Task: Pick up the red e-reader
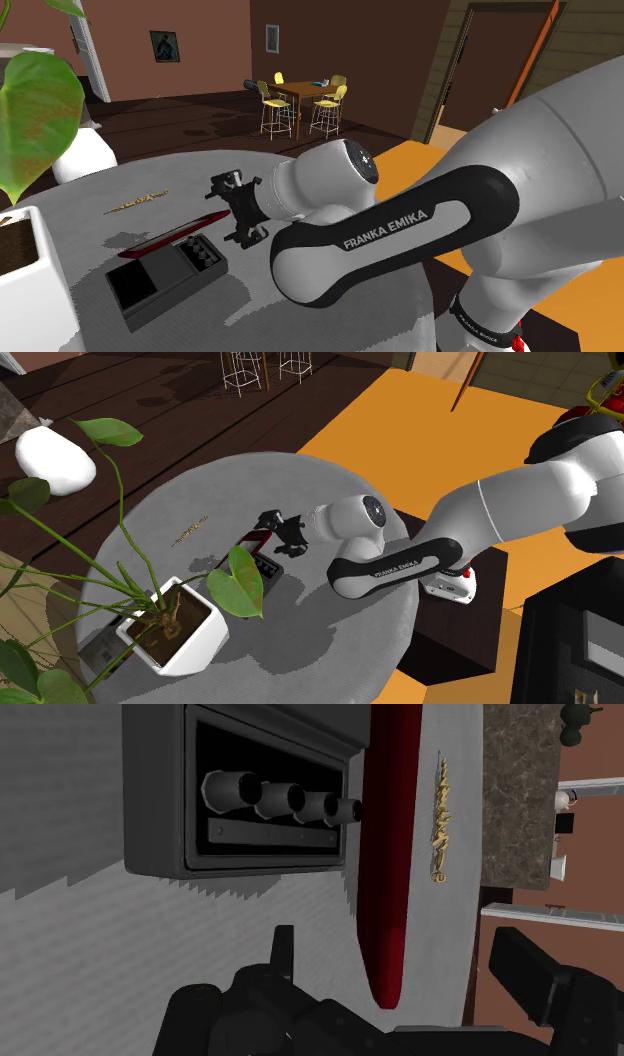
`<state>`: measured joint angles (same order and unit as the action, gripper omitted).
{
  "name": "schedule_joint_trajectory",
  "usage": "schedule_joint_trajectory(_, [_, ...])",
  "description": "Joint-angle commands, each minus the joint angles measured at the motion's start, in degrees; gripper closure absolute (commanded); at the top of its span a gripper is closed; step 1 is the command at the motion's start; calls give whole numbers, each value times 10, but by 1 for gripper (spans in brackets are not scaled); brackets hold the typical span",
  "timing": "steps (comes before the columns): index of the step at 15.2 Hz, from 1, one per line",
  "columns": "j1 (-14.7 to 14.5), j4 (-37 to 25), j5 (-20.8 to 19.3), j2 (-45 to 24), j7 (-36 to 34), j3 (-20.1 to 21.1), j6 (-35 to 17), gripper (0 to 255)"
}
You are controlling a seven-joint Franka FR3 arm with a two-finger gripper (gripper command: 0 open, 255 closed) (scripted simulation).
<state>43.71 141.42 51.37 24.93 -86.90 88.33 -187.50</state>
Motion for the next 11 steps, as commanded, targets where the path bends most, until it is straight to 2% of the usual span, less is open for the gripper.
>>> schedule_joint_trajectory(1, [3,1,0,-2,0,4,-4,255])
schedule_joint_trajectory(9, [6,0,-1,-3,0,7,-5,255])
schedule_joint_trajectory(11, [-10,-1,2,6,0,-11,8,255])
